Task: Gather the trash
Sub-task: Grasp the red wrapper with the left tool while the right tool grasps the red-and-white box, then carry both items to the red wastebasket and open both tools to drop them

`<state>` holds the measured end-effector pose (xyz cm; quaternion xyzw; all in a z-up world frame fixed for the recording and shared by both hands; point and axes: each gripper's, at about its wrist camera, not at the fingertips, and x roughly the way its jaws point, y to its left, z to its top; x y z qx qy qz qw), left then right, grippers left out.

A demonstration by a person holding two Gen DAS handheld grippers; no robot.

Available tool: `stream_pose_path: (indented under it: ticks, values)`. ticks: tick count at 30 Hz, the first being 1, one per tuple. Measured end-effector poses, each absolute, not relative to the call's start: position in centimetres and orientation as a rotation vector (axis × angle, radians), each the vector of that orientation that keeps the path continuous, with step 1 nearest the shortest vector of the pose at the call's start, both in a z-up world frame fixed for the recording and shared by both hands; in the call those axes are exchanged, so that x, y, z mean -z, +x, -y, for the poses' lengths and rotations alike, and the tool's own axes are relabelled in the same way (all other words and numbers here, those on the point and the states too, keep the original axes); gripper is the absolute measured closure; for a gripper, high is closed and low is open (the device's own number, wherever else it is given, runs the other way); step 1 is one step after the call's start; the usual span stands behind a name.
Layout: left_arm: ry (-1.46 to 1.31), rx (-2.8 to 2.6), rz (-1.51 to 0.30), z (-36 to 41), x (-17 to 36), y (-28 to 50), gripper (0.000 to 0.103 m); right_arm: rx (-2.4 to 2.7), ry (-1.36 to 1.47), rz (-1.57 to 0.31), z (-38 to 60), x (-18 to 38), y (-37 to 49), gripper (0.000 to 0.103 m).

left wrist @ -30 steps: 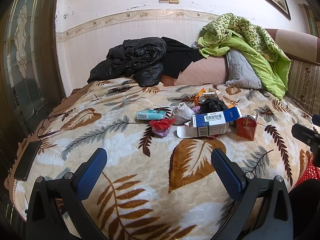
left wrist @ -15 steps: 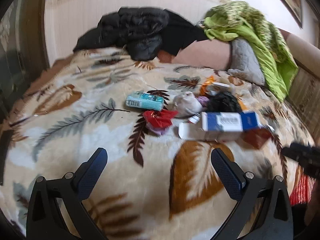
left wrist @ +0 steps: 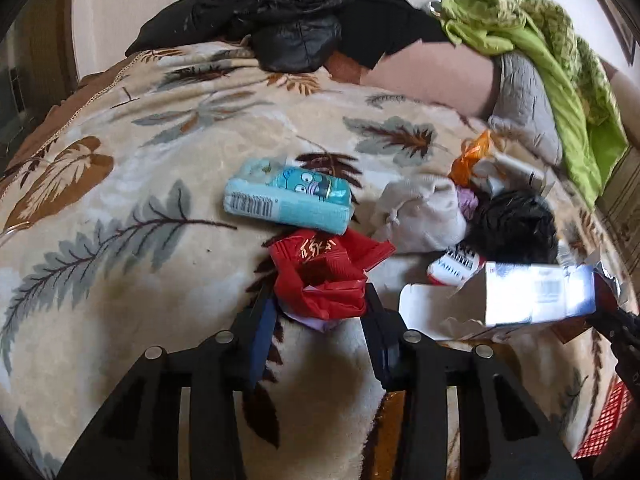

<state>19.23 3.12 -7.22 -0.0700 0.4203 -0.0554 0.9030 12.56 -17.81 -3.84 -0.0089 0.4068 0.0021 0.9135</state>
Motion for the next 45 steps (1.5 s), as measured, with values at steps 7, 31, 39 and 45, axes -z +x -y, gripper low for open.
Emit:
stream_pose_path:
  ticks: [7,31,39,45]
  values:
    - [-0.168,0.181,-0.746,-3.1,4.2,16.3,0.067,-0.016,0.126,-0.736,19.5,1.6,10.3,0.079]
    - [-0.008,0.186,-0.599,0.4,1.4,7.6,0.067,-0.179,0.247,-0.678,17.4,0.7,6.6,0.079]
    - [-0.005,0.135,-0.616,-1.0,1.8,6.0,0.067,-0.219,0.241,-0.667,16.2,0.9,6.8,0.079]
    - [0.013,0.124,-0.611,-0.9,1.8,4.9,0.067,-0.224,0.277,-0.673,16.8,1.0,7.0,0.079]
